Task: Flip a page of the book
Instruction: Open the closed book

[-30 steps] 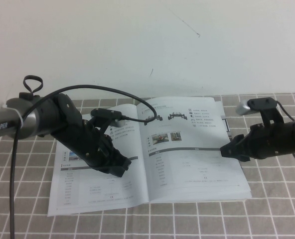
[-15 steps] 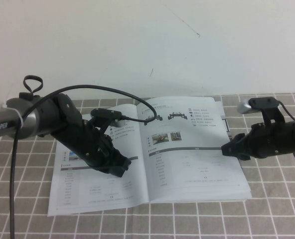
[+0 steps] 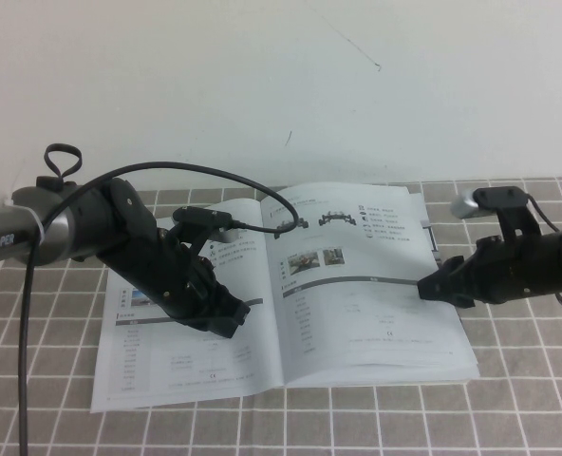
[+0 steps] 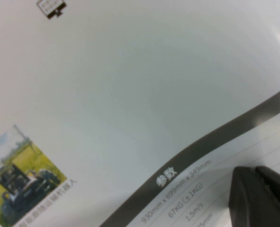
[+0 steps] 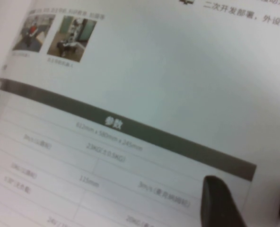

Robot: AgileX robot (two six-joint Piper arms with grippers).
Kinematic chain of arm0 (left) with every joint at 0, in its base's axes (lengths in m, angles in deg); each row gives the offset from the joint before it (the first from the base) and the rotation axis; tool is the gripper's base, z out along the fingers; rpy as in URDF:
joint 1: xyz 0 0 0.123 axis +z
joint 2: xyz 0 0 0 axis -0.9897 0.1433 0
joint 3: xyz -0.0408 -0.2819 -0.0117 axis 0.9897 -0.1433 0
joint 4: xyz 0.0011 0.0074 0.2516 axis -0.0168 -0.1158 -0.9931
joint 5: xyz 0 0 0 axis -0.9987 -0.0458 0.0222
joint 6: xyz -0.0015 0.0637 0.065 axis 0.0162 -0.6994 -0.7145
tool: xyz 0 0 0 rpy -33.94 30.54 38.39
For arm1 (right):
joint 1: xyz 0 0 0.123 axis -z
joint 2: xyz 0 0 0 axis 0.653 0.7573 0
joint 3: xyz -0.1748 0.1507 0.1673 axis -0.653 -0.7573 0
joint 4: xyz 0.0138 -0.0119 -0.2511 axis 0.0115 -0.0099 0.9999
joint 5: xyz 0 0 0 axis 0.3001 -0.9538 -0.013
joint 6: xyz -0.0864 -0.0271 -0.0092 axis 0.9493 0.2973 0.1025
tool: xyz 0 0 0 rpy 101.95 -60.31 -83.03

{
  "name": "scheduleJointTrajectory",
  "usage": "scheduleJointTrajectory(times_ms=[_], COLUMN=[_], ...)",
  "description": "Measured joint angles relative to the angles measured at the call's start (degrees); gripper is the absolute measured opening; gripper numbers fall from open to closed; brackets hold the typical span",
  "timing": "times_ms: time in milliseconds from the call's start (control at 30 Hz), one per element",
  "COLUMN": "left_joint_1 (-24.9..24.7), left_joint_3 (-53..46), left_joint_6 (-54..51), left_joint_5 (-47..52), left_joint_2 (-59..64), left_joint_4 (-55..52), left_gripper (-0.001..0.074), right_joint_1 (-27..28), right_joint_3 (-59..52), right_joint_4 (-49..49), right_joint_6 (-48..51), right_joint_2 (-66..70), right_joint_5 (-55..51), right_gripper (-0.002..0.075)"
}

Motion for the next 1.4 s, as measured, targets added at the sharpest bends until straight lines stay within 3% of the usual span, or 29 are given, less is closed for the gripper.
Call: scheduleJointTrajectory(times_ms=[800,1100,1400], left_joint_1=[0.0,0.0,0.0], left_joint_3=[0.0,0.0,0.1], left_joint_6=[0.0,0.0,0.0], left_joint_5=[0.1,0.1,0.1], left_joint_2=[0.0,0.0,0.0], left_joint_4=[0.0,0.0,0.0], left_gripper=[-0.0004,-0.0004,-0.0004], right_joint_1=[0.1,-0.7,-6.3], right_joint_3=[0.1,3.7,10.0], right_joint_4=[-16.7,-16.2,-13.1], right_joint_6=[10.3,10.4,8.3], right_joint_2=[5.3,7.4,9.8], right_joint_5=[-10.8,-15.2,-15.5], right_gripper=[0.0283,0.0283,0.0283])
